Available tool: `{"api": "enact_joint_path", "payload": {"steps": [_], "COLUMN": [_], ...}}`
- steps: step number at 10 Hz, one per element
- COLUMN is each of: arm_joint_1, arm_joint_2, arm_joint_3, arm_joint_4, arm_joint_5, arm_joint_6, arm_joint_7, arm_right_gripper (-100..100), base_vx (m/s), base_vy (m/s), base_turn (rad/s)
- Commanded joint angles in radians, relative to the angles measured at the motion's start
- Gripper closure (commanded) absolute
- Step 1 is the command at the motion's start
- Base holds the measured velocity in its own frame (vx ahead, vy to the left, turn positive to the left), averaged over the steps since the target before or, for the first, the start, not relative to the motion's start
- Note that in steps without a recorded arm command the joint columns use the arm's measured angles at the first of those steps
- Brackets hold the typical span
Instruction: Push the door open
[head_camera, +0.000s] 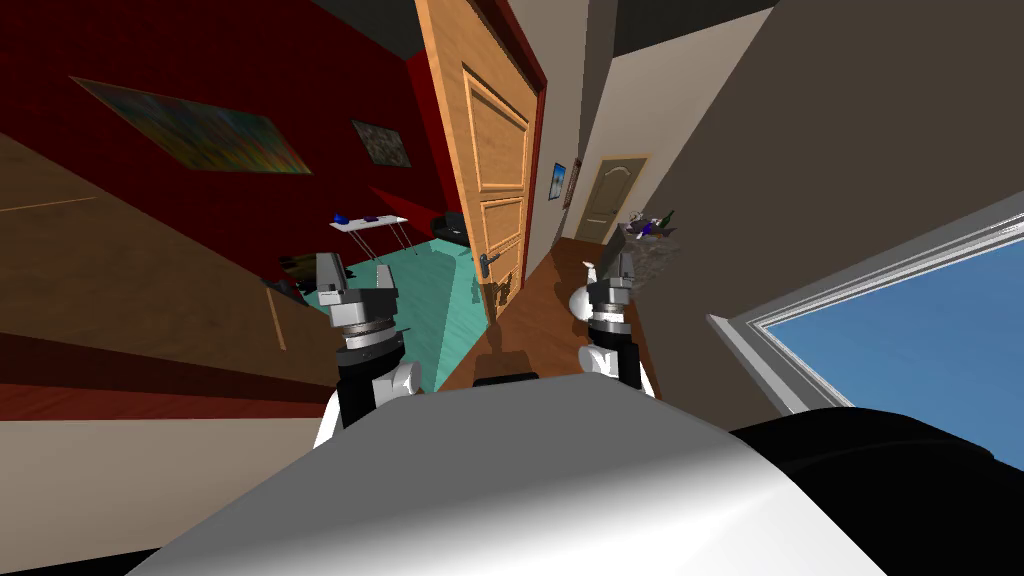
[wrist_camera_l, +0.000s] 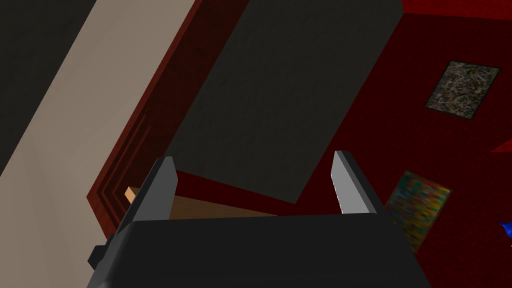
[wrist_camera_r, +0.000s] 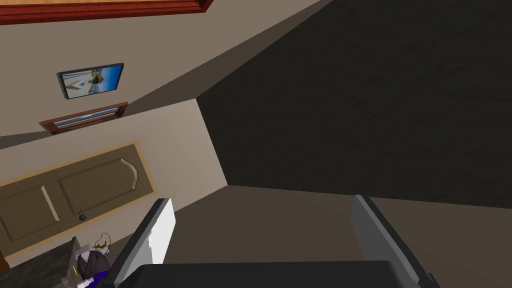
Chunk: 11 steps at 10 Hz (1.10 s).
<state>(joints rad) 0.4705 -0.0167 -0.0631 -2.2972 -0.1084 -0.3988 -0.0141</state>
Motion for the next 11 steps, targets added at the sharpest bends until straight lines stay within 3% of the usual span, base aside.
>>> {"api": "enact_joint_path", "payload": {"steps": [1, 6, 11], "arm_joint_1": [-0.025, -0.095, -0.198], "arm_joint_2": [-0.006, -0.019, -0.033], "arm_joint_3": [0.009, 0.033, 0.069], "arm_joint_4": [0.043, 0.158, 0.315], "arm_joint_5": [0.009, 0.033, 0.070], "arm_joint_6": [-0.004, -0.013, -0.027], "arm_joint_7": [-0.010, -0.039, -0.082], "arm_right_gripper": [-100, -100, -100], "base_vx": [0.040, 0.067, 0.082], "base_vy": [-0.022, -0.043, -0.060], "base_turn": [0.063, 0.057, 0.081]}}
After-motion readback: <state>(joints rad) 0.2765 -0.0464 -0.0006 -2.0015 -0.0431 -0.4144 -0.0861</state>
